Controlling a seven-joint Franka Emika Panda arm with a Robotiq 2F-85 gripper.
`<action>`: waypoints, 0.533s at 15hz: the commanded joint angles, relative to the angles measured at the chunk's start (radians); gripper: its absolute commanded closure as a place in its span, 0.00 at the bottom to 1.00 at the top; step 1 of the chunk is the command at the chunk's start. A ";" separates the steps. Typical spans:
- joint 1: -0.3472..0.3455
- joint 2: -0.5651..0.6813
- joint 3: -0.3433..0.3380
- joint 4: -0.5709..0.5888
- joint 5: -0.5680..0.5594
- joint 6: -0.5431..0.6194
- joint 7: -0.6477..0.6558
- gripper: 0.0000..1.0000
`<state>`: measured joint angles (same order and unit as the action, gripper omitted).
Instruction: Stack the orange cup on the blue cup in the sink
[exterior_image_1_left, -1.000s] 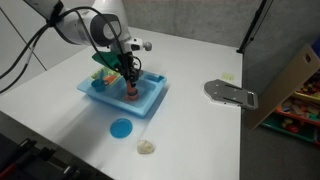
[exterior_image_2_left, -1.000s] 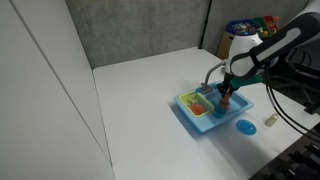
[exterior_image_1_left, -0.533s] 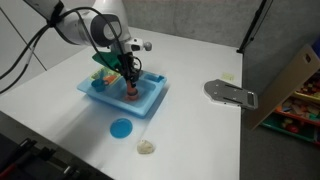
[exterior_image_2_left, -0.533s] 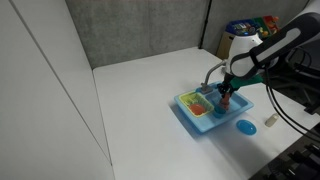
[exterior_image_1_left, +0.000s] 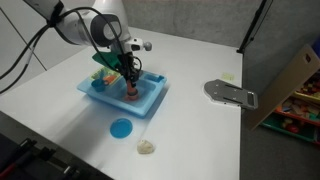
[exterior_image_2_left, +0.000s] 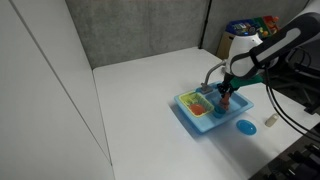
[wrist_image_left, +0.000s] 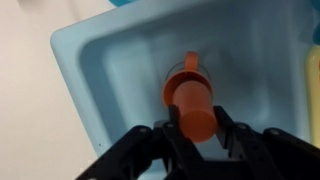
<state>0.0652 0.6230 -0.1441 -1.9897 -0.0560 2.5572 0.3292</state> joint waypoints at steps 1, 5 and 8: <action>-0.009 -0.002 0.005 0.013 0.001 -0.005 -0.029 0.86; -0.010 0.006 0.004 0.022 0.002 -0.009 -0.028 0.86; -0.009 0.011 0.002 0.028 0.001 -0.011 -0.025 0.86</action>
<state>0.0645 0.6231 -0.1441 -1.9886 -0.0560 2.5572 0.3250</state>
